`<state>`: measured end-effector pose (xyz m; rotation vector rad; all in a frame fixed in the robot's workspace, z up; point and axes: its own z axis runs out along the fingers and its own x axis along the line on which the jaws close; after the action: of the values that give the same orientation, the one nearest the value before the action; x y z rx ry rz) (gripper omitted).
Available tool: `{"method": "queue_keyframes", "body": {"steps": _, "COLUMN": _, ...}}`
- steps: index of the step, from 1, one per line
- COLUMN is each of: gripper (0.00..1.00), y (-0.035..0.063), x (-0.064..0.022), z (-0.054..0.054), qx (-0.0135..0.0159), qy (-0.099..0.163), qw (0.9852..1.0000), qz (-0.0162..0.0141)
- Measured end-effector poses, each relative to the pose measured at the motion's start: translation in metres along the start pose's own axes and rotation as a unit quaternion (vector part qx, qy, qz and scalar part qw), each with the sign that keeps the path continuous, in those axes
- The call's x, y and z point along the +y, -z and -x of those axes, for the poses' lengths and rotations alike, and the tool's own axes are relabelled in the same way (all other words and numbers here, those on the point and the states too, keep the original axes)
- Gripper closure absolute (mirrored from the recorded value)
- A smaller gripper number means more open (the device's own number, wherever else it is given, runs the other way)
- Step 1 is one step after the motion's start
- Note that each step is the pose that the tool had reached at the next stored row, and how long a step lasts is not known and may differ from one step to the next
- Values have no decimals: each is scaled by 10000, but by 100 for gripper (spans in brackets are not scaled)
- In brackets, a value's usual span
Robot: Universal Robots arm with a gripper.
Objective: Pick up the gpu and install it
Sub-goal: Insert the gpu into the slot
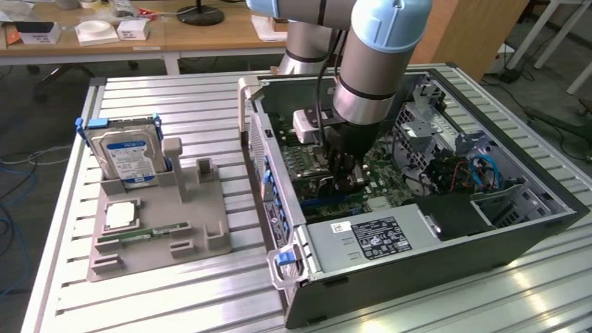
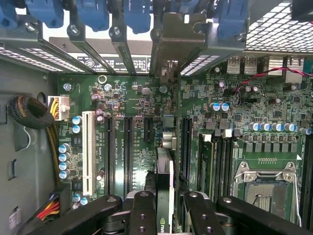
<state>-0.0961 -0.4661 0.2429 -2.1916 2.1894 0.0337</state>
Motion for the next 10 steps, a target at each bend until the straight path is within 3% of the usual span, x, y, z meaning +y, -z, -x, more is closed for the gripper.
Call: {"method": "queue_keyframes", "body": {"steps": 10, "gripper": 73, "y": -50, "x": 1, "z": -2, "qx": 0, "qy": 1, "qw": 10000, "qz": 1}}
